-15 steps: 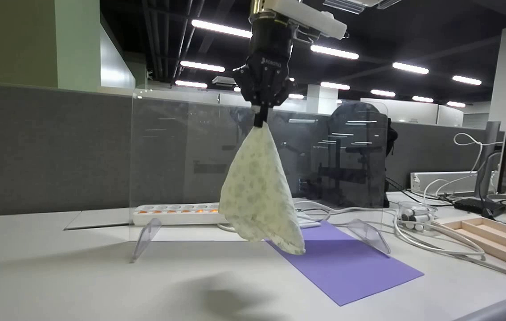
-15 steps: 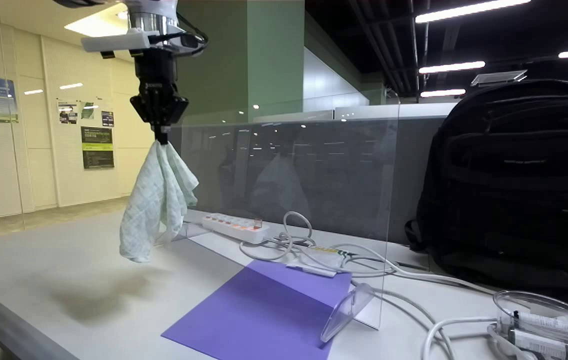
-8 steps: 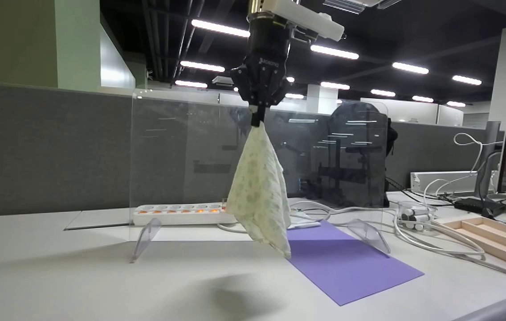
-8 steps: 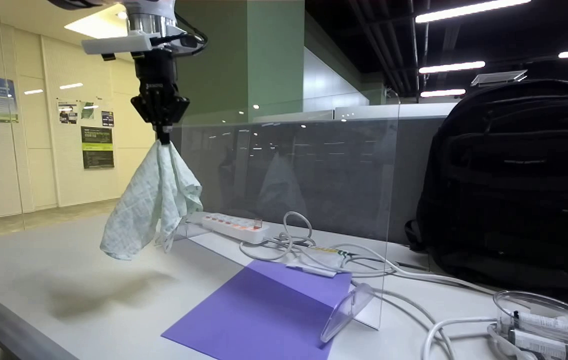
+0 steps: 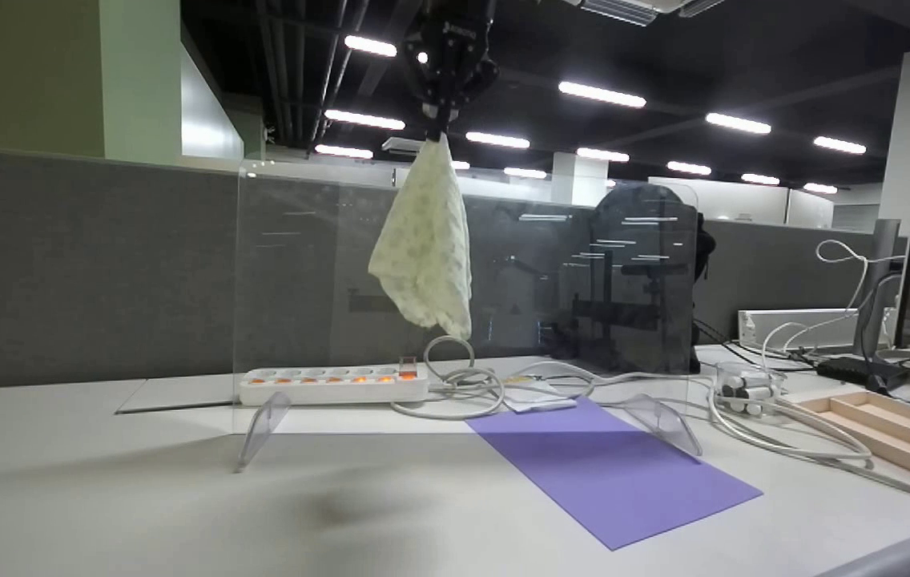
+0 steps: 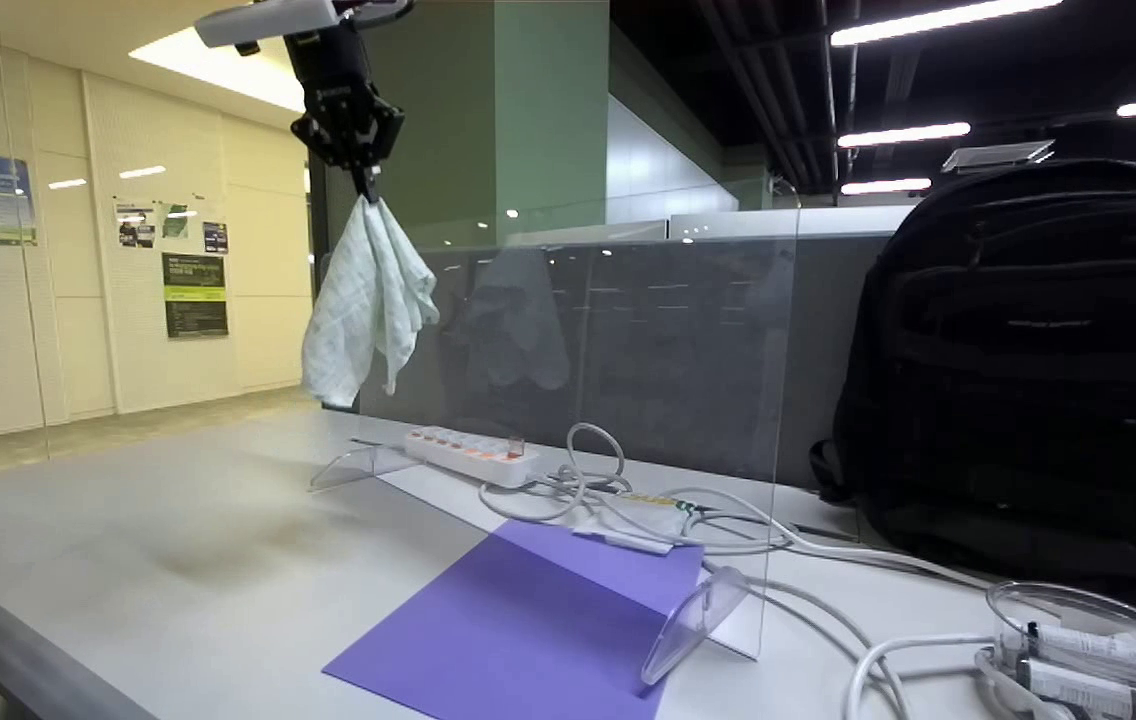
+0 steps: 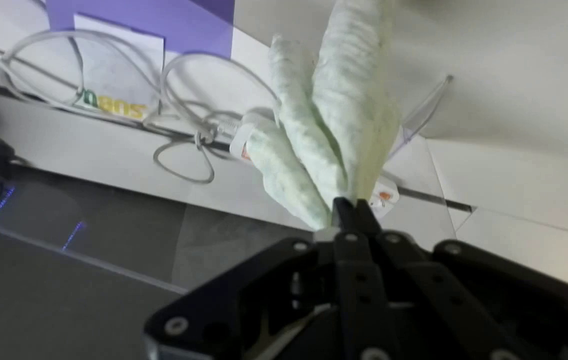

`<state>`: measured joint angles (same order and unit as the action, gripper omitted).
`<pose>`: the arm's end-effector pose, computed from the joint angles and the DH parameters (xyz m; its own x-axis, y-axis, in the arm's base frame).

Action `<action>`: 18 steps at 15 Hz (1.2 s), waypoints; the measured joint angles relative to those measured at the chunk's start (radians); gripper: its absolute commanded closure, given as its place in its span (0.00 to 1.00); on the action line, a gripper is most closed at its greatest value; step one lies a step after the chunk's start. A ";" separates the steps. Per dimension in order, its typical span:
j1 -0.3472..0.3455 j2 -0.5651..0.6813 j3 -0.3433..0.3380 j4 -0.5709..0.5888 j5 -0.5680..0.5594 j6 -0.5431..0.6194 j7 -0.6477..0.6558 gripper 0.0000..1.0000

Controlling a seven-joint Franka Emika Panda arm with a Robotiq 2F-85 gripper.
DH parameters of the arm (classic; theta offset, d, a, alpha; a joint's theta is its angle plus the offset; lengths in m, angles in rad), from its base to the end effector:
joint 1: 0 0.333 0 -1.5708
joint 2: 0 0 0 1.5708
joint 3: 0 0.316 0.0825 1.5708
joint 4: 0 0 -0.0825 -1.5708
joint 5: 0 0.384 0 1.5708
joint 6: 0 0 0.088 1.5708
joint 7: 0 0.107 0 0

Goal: Put the cloth on the clear screen

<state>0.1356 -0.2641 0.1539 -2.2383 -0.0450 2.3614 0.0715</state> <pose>0.4830 0.1482 0.5172 0.8954 0.2362 0.3774 0.2332 -0.9709 0.0544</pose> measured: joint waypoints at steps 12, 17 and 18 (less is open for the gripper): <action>-0.117 0.055 -0.020 0.312 -0.075 0.031 0.063 1.00; -0.135 0.104 -0.039 0.357 -0.095 0.047 0.073 1.00; -0.135 0.112 -0.043 0.357 -0.095 0.046 0.073 1.00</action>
<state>0.0007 -0.1517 0.1113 -1.8811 -0.1403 2.4074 0.1449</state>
